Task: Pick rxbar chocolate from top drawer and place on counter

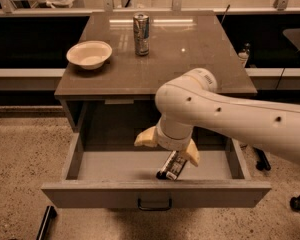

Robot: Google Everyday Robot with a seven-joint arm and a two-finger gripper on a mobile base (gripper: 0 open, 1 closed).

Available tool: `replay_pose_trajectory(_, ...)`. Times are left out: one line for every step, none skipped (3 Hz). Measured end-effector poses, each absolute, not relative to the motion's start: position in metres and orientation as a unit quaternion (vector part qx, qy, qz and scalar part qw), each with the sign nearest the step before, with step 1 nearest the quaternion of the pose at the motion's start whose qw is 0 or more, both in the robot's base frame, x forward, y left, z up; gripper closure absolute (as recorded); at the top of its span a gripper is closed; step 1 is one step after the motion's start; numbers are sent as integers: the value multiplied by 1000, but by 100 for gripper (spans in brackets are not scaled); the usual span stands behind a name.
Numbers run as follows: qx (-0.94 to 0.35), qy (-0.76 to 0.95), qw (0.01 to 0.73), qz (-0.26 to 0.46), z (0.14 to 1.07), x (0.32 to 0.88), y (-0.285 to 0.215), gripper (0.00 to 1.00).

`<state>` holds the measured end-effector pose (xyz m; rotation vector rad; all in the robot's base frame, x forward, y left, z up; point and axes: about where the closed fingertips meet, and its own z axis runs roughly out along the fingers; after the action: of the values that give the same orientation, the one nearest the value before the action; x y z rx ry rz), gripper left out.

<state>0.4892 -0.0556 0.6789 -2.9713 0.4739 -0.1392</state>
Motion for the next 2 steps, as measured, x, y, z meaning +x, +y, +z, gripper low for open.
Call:
replay_pose_trajectory(-980, 190, 30, -53, 649, 504, -63, 0)
replay_pose_trajectory(-975, 218, 17, -43, 615, 512, -85, 0)
